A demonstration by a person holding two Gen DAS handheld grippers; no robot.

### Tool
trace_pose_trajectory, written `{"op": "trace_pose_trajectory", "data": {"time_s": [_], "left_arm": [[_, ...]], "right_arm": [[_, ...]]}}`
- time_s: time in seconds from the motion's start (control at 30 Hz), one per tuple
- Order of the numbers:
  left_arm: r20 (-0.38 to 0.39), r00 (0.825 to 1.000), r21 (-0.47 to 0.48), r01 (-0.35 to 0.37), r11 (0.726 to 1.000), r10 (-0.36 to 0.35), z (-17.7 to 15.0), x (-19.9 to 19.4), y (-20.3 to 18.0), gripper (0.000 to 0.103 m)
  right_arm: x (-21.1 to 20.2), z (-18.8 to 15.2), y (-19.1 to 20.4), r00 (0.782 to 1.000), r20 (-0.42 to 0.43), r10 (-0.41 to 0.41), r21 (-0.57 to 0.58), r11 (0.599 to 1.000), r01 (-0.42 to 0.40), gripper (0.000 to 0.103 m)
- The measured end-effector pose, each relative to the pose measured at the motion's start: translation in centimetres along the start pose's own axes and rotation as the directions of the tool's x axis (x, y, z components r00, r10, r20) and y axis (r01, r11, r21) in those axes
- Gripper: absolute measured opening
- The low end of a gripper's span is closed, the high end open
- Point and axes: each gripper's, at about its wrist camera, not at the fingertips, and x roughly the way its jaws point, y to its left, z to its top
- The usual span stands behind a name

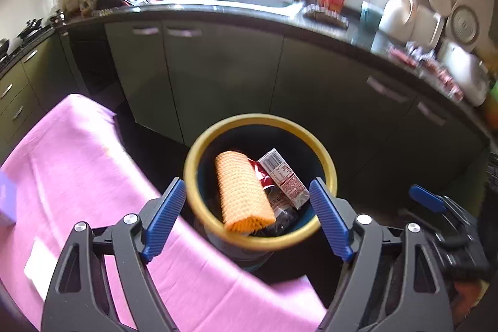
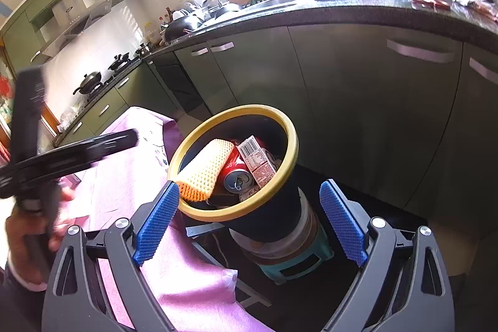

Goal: Collect trash
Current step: 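Carry the orange foam net over the bin and open the left tool, then grasp the white tissue on the tablecloth with the right tool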

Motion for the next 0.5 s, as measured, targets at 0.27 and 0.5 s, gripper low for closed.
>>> {"op": "trace_pose_trajectory", "data": {"time_s": [0.27,0.5], "left_arm": [[0.193,0.970,-0.171,-0.117,0.978,0.150,-6.4,-12.1,10.0,0.092],[0.202,0.896,-0.365,-0.306,0.879,0.396,-13.7,-18.3,21.1,0.093]], "right_arm": [[0.9,-0.3,4.8,0.998,-0.042,0.039,-0.099,0.994,-0.043,0.091],[3.5,-1.0,14.2,0.971,-0.154,0.183,-0.288,0.932,-0.221,0.091]]}}
